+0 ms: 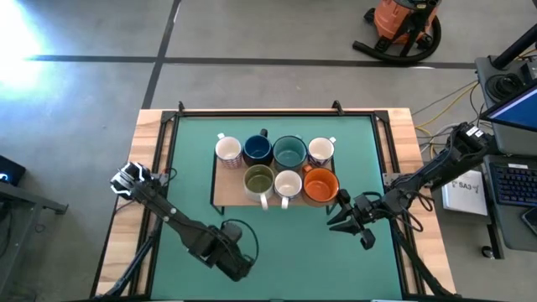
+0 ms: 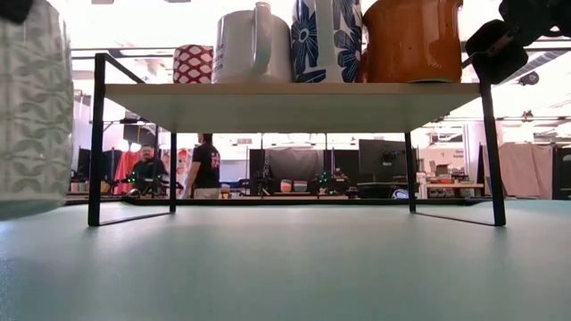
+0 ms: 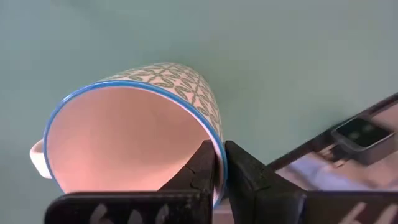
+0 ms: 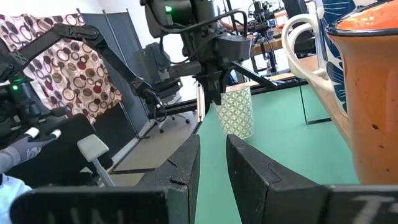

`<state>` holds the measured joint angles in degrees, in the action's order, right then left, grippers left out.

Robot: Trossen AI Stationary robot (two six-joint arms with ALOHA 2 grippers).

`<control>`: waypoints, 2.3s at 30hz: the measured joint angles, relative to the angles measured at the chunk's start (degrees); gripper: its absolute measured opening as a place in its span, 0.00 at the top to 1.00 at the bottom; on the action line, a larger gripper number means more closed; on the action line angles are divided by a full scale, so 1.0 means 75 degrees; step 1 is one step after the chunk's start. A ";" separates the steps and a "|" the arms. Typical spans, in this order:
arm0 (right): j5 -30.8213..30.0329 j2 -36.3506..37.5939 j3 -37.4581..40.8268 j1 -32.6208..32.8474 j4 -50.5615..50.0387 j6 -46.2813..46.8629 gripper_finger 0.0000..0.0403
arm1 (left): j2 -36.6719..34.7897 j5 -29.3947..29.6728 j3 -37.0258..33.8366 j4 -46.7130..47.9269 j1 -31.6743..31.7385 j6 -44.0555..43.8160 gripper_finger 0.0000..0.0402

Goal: Place coffee mugs
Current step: Put the white green patterned mug on the shelf

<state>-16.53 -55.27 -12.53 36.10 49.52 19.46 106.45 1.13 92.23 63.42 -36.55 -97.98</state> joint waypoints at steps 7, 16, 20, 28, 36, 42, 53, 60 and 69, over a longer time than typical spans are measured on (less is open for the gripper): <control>-0.0002 -0.0001 0.0000 0.0000 -0.0001 0.0000 0.83 | 0.0157 -0.0001 0.0000 -0.0199 0.0230 -0.1349 0.99; 0.0000 -0.0002 0.0000 0.0001 -0.0003 0.0000 0.83 | 0.0434 0.0021 0.0000 -0.0125 0.0446 -0.3141 0.96; 0.0000 -0.0002 0.0000 0.0003 -0.0003 0.0000 0.83 | 0.0443 0.0070 0.0000 -0.0077 0.0487 -0.3472 0.95; 0.0000 0.0001 0.0000 0.0000 -0.0003 0.0002 0.83 | 0.0443 0.0478 0.0000 -0.0215 0.0506 -0.3100 0.92; 0.0000 0.0001 0.0000 0.0000 -0.0003 0.0000 0.83 | 0.0434 0.0581 0.0233 -0.0591 0.0503 -0.1438 0.82; 0.0000 0.0001 0.0000 0.0002 -0.0003 0.0000 0.83 | 0.0431 0.0586 0.1092 0.0079 0.0407 0.1772 0.70; 0.0000 -0.0002 0.0000 0.0000 -0.0003 0.0000 0.83 | 0.0423 0.0579 0.1077 0.0490 -0.0377 0.9204 0.62; 0.0000 -0.0002 0.0000 0.0000 -0.0003 0.0000 0.83 | 0.0423 0.0440 0.0624 0.0929 -0.0438 0.9882 0.62; 0.0000 0.0000 0.0000 0.0002 -0.0003 0.0000 0.83 | 0.0423 0.0047 0.0127 0.0765 -0.0438 1.0513 0.66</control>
<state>-16.53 -55.28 -12.53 36.11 49.50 19.46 109.62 1.48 93.18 69.16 -39.83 -19.13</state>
